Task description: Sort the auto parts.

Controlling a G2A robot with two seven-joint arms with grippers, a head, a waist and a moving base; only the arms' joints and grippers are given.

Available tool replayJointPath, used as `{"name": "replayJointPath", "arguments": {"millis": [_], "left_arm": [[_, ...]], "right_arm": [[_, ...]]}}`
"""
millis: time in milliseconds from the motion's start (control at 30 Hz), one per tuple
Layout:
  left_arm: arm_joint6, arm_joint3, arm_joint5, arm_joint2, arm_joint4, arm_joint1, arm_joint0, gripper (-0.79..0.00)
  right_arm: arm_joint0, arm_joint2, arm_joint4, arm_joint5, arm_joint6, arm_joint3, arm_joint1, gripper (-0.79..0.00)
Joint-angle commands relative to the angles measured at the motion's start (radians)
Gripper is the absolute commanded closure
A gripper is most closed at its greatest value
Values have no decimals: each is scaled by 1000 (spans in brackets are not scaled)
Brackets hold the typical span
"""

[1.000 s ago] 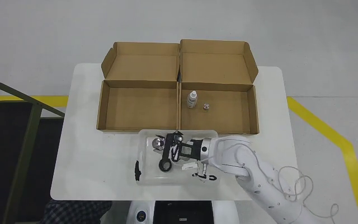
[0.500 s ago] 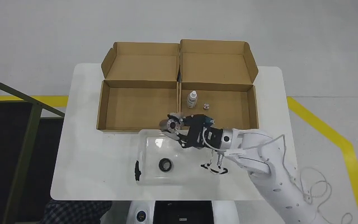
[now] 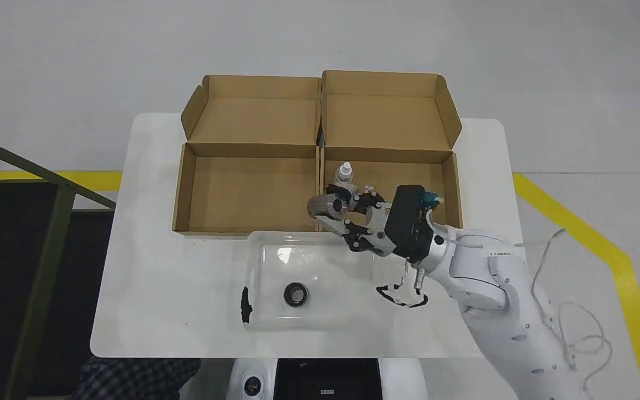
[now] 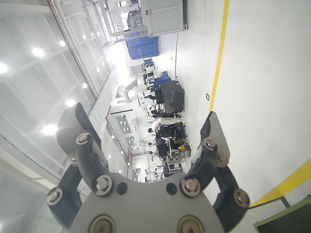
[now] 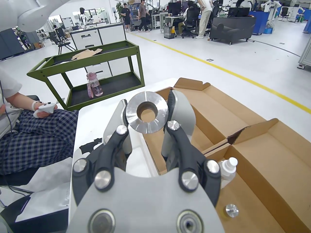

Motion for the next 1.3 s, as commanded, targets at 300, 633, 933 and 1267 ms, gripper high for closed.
{"name": "replayJointPath", "arguments": {"millis": [300, 633, 933, 1267], "left_arm": [[0, 0, 0, 0, 0, 0, 0, -785], [0, 0, 0, 0, 0, 0, 0, -785], [0, 0, 0, 0, 0, 0, 0, -785], [0, 0, 0, 0, 0, 0, 0, -785]], "right_arm": [[-11, 16, 18, -3, -7, 3, 4, 0], [11, -14, -12, 11, 5, 16, 2, 0], [55, -69, -73, 58, 53, 38, -5, 0], [150, -191, -178, 156, 116, 114, -29, 0]]}}
